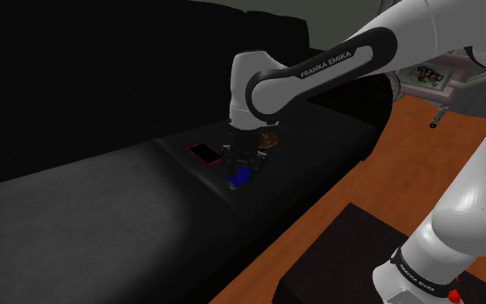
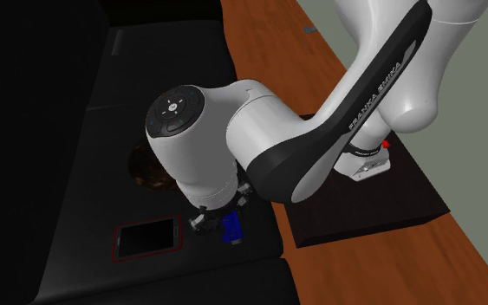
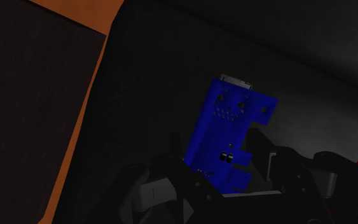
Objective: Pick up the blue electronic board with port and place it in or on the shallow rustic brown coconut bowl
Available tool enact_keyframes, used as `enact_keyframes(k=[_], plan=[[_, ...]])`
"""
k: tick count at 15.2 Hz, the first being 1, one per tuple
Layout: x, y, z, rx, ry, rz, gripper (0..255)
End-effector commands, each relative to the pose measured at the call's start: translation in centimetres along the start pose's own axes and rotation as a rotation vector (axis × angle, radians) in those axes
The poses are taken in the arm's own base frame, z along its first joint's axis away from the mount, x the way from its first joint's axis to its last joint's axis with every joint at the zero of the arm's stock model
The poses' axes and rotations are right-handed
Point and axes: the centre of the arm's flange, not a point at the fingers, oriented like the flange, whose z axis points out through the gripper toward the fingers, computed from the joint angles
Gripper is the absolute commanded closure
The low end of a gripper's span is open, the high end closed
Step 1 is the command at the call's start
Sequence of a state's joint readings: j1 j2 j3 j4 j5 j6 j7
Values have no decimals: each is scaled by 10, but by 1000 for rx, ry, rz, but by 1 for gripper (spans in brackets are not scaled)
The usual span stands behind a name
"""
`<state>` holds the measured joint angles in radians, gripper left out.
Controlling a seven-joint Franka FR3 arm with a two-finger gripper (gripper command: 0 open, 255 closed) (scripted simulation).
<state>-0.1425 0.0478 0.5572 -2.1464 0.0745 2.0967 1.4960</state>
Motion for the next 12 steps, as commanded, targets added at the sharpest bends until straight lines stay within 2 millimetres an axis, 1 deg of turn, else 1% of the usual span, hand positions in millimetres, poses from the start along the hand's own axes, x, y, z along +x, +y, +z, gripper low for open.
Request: enact_keyframes(k=[1,12], plan=[[-1,0,-5,0,0,0,255],[-6,5,-63,0,0,0,255]])
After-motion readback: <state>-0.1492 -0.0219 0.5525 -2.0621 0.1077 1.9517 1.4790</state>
